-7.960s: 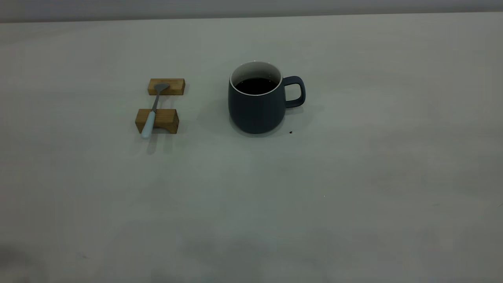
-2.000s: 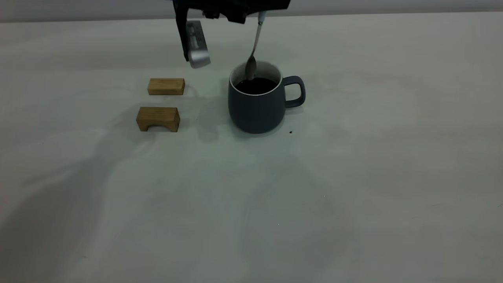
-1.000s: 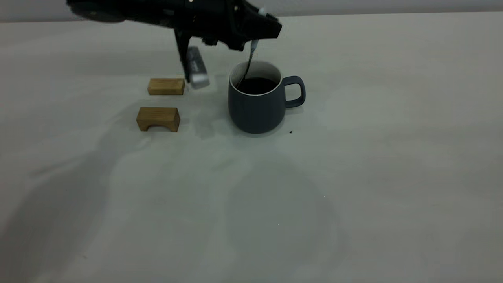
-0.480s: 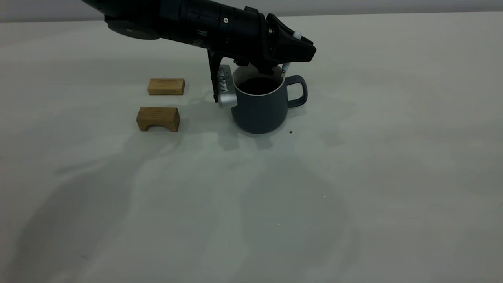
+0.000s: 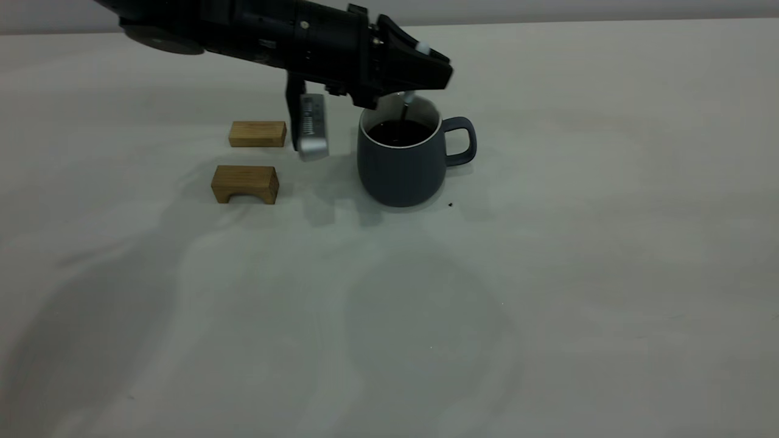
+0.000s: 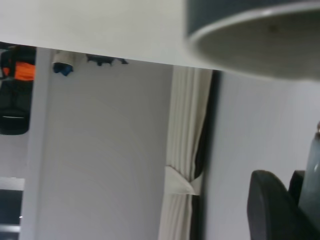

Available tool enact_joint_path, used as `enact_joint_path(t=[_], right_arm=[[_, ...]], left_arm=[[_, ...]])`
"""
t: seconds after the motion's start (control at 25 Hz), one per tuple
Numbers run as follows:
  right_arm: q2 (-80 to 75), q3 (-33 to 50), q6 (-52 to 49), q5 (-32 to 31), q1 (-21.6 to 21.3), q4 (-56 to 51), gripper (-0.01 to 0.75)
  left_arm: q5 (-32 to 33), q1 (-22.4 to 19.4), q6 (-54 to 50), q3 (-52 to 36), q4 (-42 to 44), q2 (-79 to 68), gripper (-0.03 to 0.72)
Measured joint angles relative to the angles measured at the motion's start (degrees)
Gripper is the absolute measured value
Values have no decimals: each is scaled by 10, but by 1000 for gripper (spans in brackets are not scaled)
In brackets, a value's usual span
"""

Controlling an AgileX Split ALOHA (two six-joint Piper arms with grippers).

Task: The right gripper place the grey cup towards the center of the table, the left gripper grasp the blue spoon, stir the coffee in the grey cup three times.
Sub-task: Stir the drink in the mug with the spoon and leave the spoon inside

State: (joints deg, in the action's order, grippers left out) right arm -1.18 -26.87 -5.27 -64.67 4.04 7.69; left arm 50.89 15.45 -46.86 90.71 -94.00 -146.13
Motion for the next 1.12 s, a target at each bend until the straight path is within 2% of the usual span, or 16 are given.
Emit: enact_joint_path(t=[0.2,0.4,0.6,0.92,1.12], right_arm=[[0,0,0,0,0,0,239],[0,0,0,0,0,0,239],[0,0,0,0,0,0,239],[0,0,0,0,0,0,239],[0,0,0,0,0,0,239]], left_arm=[[-11,1,0,6,-43,-4,108],[-13,24,1,21,-50,-23,108],[20,35,1,19,-41,-24,108],[55,-1,1,1,8,-24,108],[41,-16,1,0,-26,-24,108]])
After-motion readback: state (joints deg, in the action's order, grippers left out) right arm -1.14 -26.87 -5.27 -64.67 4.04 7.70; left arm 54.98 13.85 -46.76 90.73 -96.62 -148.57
